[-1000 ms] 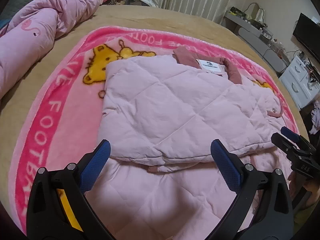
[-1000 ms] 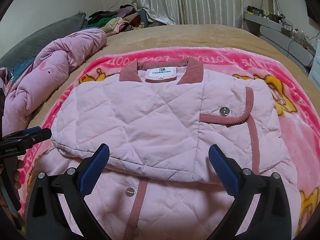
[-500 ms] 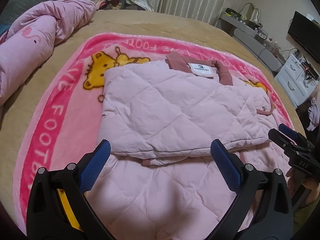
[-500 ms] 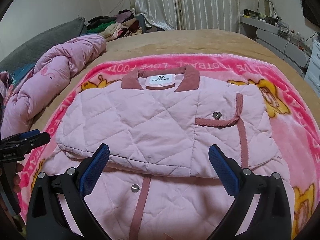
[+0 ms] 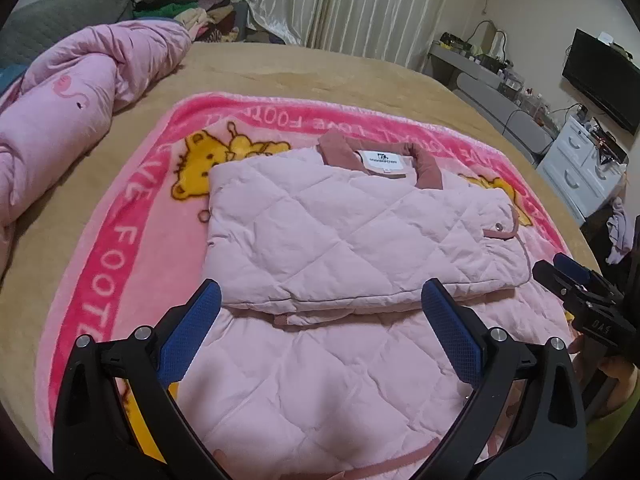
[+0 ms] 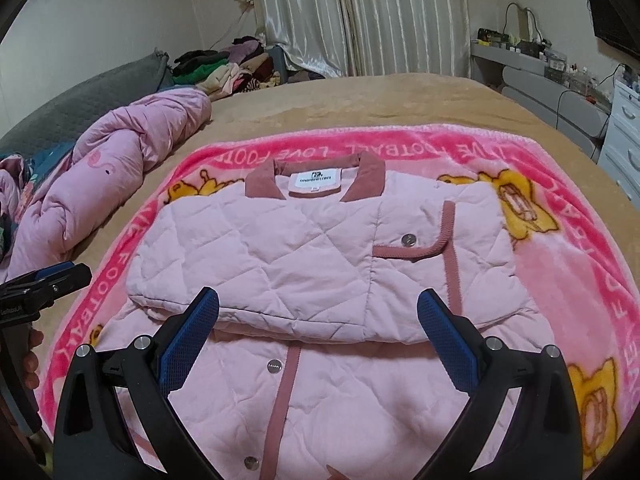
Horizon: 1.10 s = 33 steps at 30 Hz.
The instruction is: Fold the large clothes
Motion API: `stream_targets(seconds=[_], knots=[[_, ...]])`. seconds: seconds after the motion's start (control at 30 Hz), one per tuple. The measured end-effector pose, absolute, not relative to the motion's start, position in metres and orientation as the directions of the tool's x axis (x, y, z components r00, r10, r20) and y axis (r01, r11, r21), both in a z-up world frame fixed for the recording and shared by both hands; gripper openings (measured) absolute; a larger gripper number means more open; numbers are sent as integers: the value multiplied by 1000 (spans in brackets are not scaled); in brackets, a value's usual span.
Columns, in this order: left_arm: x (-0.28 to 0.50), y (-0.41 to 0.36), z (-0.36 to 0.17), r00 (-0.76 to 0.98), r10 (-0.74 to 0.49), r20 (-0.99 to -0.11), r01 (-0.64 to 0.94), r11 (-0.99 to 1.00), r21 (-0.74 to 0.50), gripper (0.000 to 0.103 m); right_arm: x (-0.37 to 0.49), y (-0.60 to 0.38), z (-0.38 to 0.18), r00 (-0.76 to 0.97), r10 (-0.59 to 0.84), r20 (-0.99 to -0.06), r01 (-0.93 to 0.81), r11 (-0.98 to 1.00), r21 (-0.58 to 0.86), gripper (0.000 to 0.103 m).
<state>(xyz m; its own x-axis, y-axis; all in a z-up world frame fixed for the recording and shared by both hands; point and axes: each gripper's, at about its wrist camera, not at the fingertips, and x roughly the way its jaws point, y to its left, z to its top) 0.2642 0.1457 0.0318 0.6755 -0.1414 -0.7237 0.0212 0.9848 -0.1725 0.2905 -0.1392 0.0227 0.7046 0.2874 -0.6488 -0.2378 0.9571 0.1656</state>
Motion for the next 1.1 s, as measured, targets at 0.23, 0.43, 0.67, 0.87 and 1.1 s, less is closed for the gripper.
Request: stream_targets(seconds=[0.23, 0.43, 0.67, 0.87, 1.1], knots=[[248, 138, 46, 703, -137, -698, 37, 987, -156, 94, 276, -152, 35, 729, 283, -623, -221, 959, 176, 99], [230, 136, 57, 732, -117, -672, 39, 991, -130, 94, 261, -161, 45, 751, 268, -603, -214, 963, 161, 99], [207, 135, 66, 761, -92, -642, 23, 993, -115, 94, 244, -177, 54, 771, 275, -574, -211, 961, 178, 99], [188, 134, 63, 763, -118, -636, 17, 986, -163, 94, 230, -189, 60, 784, 276, -557, -206, 961, 186, 99], [170, 129, 61, 760, -110, -641, 2, 986, -166, 94, 216, -199, 63, 789, 285, -544, -202, 957, 209, 99]])
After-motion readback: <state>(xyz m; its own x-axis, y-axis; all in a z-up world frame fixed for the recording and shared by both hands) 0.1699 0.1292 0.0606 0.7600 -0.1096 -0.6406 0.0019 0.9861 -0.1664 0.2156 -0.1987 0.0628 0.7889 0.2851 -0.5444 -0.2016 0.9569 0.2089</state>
